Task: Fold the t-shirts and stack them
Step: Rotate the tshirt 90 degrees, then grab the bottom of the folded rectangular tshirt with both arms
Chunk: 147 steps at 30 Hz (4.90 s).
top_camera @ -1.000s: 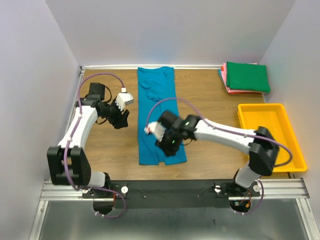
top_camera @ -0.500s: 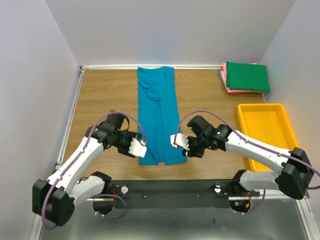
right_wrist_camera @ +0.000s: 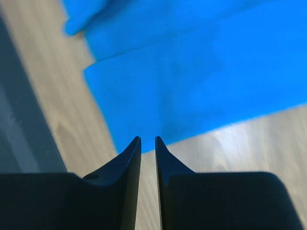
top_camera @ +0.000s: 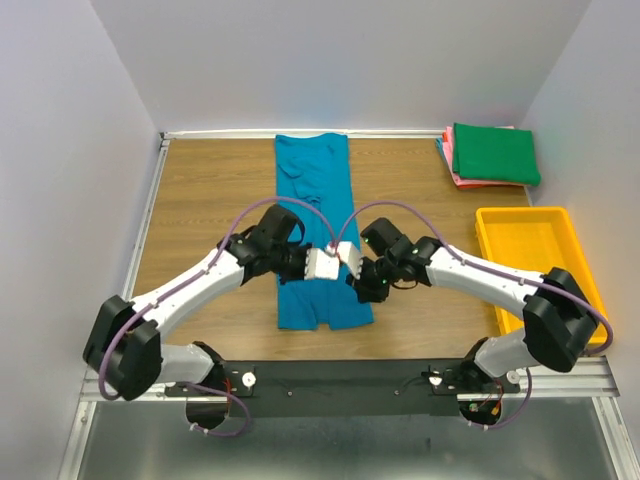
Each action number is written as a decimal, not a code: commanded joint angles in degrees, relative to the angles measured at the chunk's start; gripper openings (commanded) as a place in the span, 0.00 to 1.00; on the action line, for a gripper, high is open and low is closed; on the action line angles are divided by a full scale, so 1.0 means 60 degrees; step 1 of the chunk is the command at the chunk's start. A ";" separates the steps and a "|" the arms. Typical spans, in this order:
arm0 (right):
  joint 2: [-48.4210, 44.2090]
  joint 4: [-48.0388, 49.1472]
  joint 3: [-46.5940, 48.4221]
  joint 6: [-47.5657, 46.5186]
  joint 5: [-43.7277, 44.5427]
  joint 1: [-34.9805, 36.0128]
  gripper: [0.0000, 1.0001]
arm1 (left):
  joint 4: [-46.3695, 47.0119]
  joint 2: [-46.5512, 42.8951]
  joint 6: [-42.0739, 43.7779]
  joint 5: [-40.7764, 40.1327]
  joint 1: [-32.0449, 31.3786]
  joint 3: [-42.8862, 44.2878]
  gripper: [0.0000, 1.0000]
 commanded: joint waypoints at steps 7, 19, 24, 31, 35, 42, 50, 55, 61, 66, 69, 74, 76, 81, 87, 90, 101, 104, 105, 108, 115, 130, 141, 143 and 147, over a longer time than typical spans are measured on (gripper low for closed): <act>0.0327 0.1554 0.0338 0.4018 -0.1013 -0.2270 0.24 | 0.2745 0.1517 -0.6842 0.0015 0.2080 0.1047 0.15; 0.1602 0.2083 0.0616 0.5779 -0.1541 -0.2886 0.26 | 0.2131 0.5312 -0.9834 -0.2549 0.2066 0.3158 0.19; 0.1558 0.2142 0.0689 0.5868 -0.1818 -0.2886 0.28 | 0.2087 0.5796 -0.9908 -0.2843 0.1935 0.3378 0.20; 0.1485 0.2186 0.0484 0.5853 -0.1995 -0.2886 0.29 | 0.2072 0.5972 -0.9938 -0.3297 0.1642 0.3525 0.29; 0.1397 0.2215 0.0396 0.5823 -0.1980 -0.2886 0.30 | 0.1985 0.6192 -0.9938 -0.3560 0.1539 0.3656 0.31; 0.1294 0.2259 0.0293 0.5780 -0.1995 -0.2886 0.30 | 0.1882 0.6514 -0.9879 -0.3620 0.1524 0.3745 0.27; 0.1221 0.2259 0.0206 0.5750 -0.2068 -0.2886 0.30 | 0.1721 0.6105 -0.9718 -0.3489 0.1524 0.3745 0.01; 0.1236 0.2288 0.0176 0.5750 -0.2141 -0.2886 0.30 | 0.1662 0.5667 -0.9645 -0.3181 0.1524 0.3701 0.00; 0.1235 0.2318 0.0117 0.5779 -0.2244 -0.2872 0.30 | 0.1648 0.5255 -0.9630 -0.2435 0.1524 0.3671 0.00; 0.1265 0.2347 0.0117 0.5765 -0.2302 -0.2886 0.30 | 0.1691 0.5473 -0.9659 -0.2287 0.1524 0.3817 0.00; 0.1221 0.2347 0.0103 0.5736 -0.2331 -0.2872 0.30 | 0.1706 0.5796 -0.9688 -0.2111 0.1524 0.3964 0.02; 0.1016 0.2303 0.0015 0.5386 -0.2361 -0.2886 0.32 | 0.1794 0.5885 -0.9528 -0.1790 0.1553 0.4067 0.22; 0.0740 0.2259 0.0015 0.5151 -0.2289 -0.2886 0.35 | 0.1896 0.5260 -0.9353 -0.1730 0.1699 0.4009 0.57; -0.0432 0.1308 0.0570 0.2693 -0.1264 -0.2886 0.56 | 0.2686 0.2798 -0.7772 -0.1569 0.2416 0.3496 0.95; -0.1562 0.1190 0.1551 -0.0131 -0.0836 -0.2872 0.84 | 0.3740 0.0042 -0.6074 -0.2122 0.2960 0.3057 0.96; -0.1562 0.1146 0.1962 -0.1421 -0.1684 -0.2872 0.98 | 0.4386 -0.0545 -0.5311 -0.2374 0.2945 0.2560 0.96; -0.1138 -0.1124 0.0896 -0.4795 -0.2729 -0.1936 0.87 | -0.2743 -0.2947 0.4631 0.2006 0.2099 -0.0149 0.97; -0.1152 -0.1009 -0.0230 -0.5687 -0.2436 -0.0971 0.77 | -0.3434 -0.3109 0.5940 0.1261 0.0944 -0.1072 0.90; -0.1109 -0.0964 -0.0234 -0.5864 -0.2362 -0.0968 0.75 | -0.3450 -0.3066 0.5999 0.1128 0.0735 -0.1205 0.90; -0.0933 -0.0687 -0.1080 -0.6391 -0.2361 -0.0588 0.64 | -0.3567 -0.2658 0.6349 0.0922 0.0092 -0.1542 0.83; -0.0713 -0.0041 -0.1845 -0.7755 -0.2171 -0.0396 0.52 | -0.3464 -0.1589 0.6806 0.0350 -0.0745 -0.1925 0.67; -0.0230 0.0589 -0.2592 -0.9074 -0.1629 -0.0001 0.46 | -0.2396 -0.0708 0.7318 -0.1598 -0.1200 -0.2510 0.63; 0.0210 0.1336 -0.2755 -0.8199 -0.1365 0.0219 0.17 | -0.1048 0.0244 0.6529 -0.1395 -0.1318 -0.2570 0.14; 0.0196 0.1336 -0.2622 -0.7831 -0.1249 0.0234 0.04 | -0.1150 0.0260 0.6135 -0.1073 -0.1274 -0.2351 0.08; -0.0447 0.1321 -0.2563 -0.7113 -0.1233 0.0219 0.01 | -0.1107 -0.0471 0.5781 -0.0486 -0.0967 -0.2174 0.01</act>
